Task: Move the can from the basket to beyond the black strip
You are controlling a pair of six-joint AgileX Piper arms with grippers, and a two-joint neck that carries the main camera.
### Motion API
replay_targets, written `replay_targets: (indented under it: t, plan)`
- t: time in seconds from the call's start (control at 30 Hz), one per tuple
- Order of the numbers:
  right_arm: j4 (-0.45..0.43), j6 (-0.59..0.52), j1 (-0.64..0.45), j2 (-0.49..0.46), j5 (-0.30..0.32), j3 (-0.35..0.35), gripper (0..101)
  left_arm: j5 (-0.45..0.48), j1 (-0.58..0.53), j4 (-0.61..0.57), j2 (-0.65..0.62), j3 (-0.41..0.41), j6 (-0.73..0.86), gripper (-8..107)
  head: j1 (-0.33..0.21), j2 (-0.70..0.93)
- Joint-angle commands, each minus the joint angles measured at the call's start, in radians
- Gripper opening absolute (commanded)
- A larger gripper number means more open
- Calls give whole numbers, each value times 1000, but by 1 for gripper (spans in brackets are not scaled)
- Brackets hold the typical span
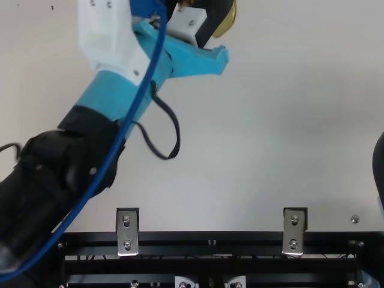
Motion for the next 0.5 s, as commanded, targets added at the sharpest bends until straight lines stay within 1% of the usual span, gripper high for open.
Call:
replay_targets:
  t: [0.0, 0.27, 0.3, 0.4, 0.47]
  plan:
    - [0, 0, 0, 0, 0, 0, 101, -40, 0, 107, 41, -2, -68, 10, -23, -1]
    - [0, 0, 0, 0, 0, 0, 101, -182, 32, 346, 178, -2, -214, 10, -33, -7]
    - [0, 0, 0, 0, 0, 0, 101, -146, 28, 265, 150, -2, -183, 10, -33, -7]
    - [0, 0, 0, 0, 0, 0, 101, -178, 30, 327, 180, -2, -214, 10, -36, -10]
    - [0, 0, 0, 0, 0, 0, 101, -182, 30, 346, 180, -2, -214, 10, -37, -11]
